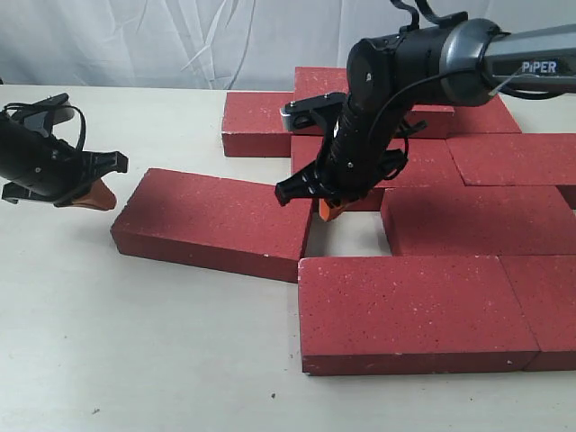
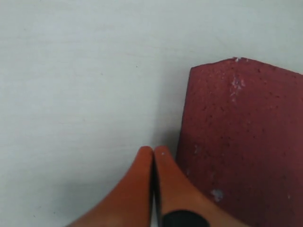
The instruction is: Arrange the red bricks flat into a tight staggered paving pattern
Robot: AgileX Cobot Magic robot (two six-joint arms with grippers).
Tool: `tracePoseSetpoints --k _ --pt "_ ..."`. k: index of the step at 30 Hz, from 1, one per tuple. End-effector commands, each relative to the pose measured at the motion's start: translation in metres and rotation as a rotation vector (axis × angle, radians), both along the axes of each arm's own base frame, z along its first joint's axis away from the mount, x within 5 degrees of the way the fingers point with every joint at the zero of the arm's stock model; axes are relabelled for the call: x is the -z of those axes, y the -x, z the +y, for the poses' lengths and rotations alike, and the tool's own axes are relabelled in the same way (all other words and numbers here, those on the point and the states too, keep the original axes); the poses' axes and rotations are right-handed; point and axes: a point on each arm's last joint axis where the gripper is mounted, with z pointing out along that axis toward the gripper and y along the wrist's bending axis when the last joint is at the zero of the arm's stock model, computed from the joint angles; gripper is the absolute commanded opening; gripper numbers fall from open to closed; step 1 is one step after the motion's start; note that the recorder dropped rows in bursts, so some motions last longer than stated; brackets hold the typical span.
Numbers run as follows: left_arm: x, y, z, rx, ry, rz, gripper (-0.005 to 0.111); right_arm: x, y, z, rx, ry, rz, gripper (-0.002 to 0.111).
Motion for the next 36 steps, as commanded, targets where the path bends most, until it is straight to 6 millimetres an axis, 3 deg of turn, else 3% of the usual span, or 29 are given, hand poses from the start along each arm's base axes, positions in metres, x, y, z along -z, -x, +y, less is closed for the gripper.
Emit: tracePoseSetpoints --k 1,26,33,36 --pt "-0.001 0.0 -0.003 0.017 0.005 0.004 0.0 0.006 -0.007 -0.001 0.019 -0.014 -0.04 -0.001" --pt "0.0 0.0 -0.001 0.041 -0.029 -0.002 0.0 0.002 -0.013 0.011 0.046 -0.125 -0.12 -0.001" --pt "0.0 0.0 -0.001 0.041 -0.03 -0.003 0.0 -0.016 -0.011 -0.004 0.09 -0.114 -0.088 -0.001" --pt "0.0 0.001 -0.001 0.045 -0.026 0.003 0.0 -0.012 -0.01 -0.01 0.096 -0.089 -0.043 -0.001"
